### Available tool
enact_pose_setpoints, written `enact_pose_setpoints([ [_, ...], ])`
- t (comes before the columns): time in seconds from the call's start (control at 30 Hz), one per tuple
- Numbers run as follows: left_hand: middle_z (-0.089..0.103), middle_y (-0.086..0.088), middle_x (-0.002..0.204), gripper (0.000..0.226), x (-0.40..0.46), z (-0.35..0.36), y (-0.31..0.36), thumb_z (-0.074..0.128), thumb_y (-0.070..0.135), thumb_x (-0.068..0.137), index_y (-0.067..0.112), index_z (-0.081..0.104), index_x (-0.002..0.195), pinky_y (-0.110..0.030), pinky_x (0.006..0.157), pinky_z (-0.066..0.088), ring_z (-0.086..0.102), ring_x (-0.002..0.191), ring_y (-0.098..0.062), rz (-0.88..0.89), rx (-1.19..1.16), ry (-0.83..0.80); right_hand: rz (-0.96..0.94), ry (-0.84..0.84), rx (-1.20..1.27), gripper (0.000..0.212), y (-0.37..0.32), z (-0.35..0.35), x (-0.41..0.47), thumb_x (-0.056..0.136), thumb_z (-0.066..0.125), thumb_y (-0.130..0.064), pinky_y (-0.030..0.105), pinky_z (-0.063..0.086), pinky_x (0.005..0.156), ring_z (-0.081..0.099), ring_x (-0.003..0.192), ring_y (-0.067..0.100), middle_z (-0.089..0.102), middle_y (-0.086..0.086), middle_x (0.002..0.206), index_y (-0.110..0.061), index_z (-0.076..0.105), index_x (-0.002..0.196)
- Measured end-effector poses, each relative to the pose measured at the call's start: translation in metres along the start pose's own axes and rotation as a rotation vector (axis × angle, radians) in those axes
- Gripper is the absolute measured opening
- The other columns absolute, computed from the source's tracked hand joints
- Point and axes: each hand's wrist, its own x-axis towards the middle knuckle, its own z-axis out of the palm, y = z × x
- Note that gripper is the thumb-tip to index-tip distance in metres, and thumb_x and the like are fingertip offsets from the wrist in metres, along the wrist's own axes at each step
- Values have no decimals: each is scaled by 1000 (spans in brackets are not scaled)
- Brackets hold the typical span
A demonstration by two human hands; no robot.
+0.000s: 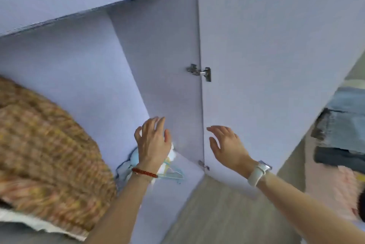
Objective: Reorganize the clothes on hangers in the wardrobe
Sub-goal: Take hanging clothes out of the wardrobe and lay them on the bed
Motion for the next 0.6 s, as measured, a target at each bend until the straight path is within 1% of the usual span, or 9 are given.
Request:
enact_pose_setpoints([
  [0.1, 52, -10, 131, 38, -1, -34, -55, 56, 17, 88, 12, 55, 125, -47, 105, 25, 44, 125, -26, -165, 119, 48, -190, -90, 46, 39, -50, 33, 44, 94, 41, -21, 31, 31, 103, 37, 128, 20, 46, 0, 137, -18, 44, 132],
  [0.2, 46, -11, 137, 41, -6, -75, -96, 53, 21, 89, 13, 51, 130, -44, 103, 20, 39, 128, -31, -288, 262, 100, -365, -171, 122, 39, -104, 59, 76, 93, 43, -19, 31, 31, 102, 39, 127, 21, 47, 1, 136, -17, 45, 132],
  [0.27, 46, -12, 136, 44, -12, -104, -118, 54, 22, 88, 15, 50, 131, -47, 101, 25, 40, 125, -33, -398, 347, 155, -479, -223, 181, 38, -139, 72, 91, 93, 44, -18, 31, 33, 101, 43, 124, 23, 50, 4, 133, -15, 47, 130],
  [0.33, 50, -15, 129, 45, -18, -133, -136, 59, 19, 85, 13, 52, 129, -52, 97, 31, 43, 121, -36, -494, 412, 229, -573, -293, 258, 37, -172, 83, 102, 94, 43, -18, 32, 35, 101, 45, 122, 23, 51, 5, 132, -14, 47, 130],
  [0.4, 50, -15, 129, 44, -25, -157, -154, 59, 18, 85, 12, 52, 128, -52, 99, 29, 41, 124, -35, -589, 437, 298, -636, -355, 334, 35, -205, 93, 111, 94, 42, -16, 34, 37, 99, 47, 119, 25, 53, 7, 128, -13, 49, 128],
  [0.43, 48, -13, 132, 44, -30, -166, -162, 57, 18, 86, 12, 51, 129, -52, 101, 25, 37, 127, -33, -633, 430, 319, -651, -378, 381, 32, -222, 97, 115, 94, 43, -14, 34, 39, 96, 50, 114, 26, 57, 10, 122, -10, 53, 125],
  [0.5, 43, -10, 138, 44, -42, -179, -177, 53, 18, 88, 13, 48, 131, -50, 104, 20, 32, 131, -30, -704, 420, 350, -642, -409, 491, 24, -260, 102, 118, 93, 43, -9, 30, 43, 83, 56, 98, 28, 62, 14, 103, -5, 61, 107],
  [0.57, 40, -10, 141, 43, -55, -188, -194, 49, 19, 91, 14, 46, 133, -50, 104, 22, 31, 132, -29, -780, 401, 391, -621, -429, 571, 21, -302, 105, 118, 93, 41, -10, 29, 41, 69, 56, 81, 26, 60, 13, 85, -1, 60, 90],
  [0.6, 39, -10, 142, 42, -62, -191, -202, 47, 20, 92, 14, 45, 134, -51, 103, 23, 31, 132, -29, -817, 384, 411, -623, -430, 598, 22, -323, 107, 119, 94, 41, -13, 31, 42, 67, 55, 76, 25, 58, 12, 79, -1, 58, 87],
])
